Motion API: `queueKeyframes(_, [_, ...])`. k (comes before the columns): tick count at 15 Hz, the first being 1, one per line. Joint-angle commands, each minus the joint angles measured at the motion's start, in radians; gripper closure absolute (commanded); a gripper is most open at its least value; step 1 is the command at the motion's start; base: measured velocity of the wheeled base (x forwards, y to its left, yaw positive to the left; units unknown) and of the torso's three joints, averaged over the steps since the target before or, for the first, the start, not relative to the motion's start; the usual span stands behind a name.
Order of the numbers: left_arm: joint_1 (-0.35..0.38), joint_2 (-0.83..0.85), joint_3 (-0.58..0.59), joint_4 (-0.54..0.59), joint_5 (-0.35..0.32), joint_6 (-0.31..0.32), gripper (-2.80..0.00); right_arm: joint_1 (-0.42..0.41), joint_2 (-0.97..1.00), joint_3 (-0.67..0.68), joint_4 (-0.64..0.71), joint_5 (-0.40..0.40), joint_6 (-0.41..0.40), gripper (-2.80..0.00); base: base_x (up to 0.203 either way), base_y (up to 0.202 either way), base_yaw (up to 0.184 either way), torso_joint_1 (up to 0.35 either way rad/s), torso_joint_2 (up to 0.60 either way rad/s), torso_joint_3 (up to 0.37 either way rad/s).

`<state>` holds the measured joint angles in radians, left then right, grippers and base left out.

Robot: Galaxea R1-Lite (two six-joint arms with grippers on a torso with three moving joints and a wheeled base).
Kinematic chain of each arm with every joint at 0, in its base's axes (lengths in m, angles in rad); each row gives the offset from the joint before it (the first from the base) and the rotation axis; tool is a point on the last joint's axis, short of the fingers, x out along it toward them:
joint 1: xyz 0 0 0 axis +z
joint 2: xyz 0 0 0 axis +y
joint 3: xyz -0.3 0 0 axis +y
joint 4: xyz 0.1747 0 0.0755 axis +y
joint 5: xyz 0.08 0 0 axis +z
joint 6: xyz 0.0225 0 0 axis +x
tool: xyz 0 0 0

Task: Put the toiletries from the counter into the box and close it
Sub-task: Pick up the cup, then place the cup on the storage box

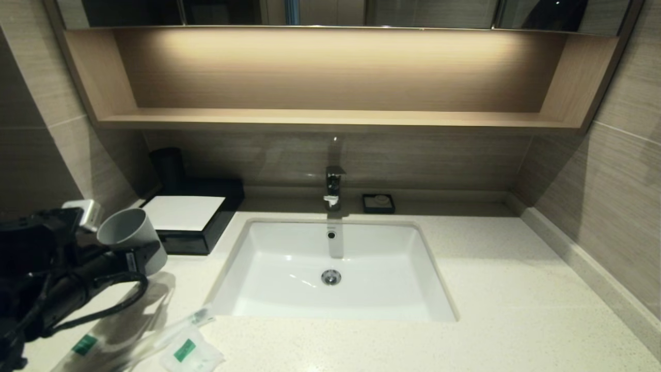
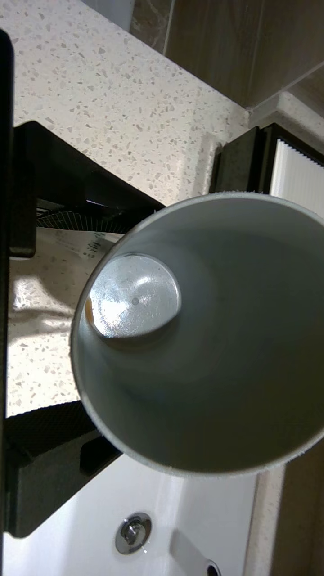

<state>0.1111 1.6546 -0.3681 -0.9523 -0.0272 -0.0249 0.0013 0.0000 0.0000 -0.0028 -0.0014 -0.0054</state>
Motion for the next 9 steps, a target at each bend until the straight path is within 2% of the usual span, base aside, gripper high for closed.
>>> queueKeyframes(1, [0.002, -0.067, -0.100, 0.111, 0.000, -0.015, 0.00, 0.000, 0.000, 0.002, 0.000, 0.000, 0.001, 0.00, 0.000, 0.000, 0.000, 0.000, 0.00, 0.000])
queueKeyframes(9, [0.022, -0.087, -0.532, 0.620, 0.012, -0.039, 0.00, 0.000, 0.000, 0.002, 0.000, 0.000, 0.000, 0.00, 0.000, 0.000, 0.000, 0.000, 0.00, 0.000])
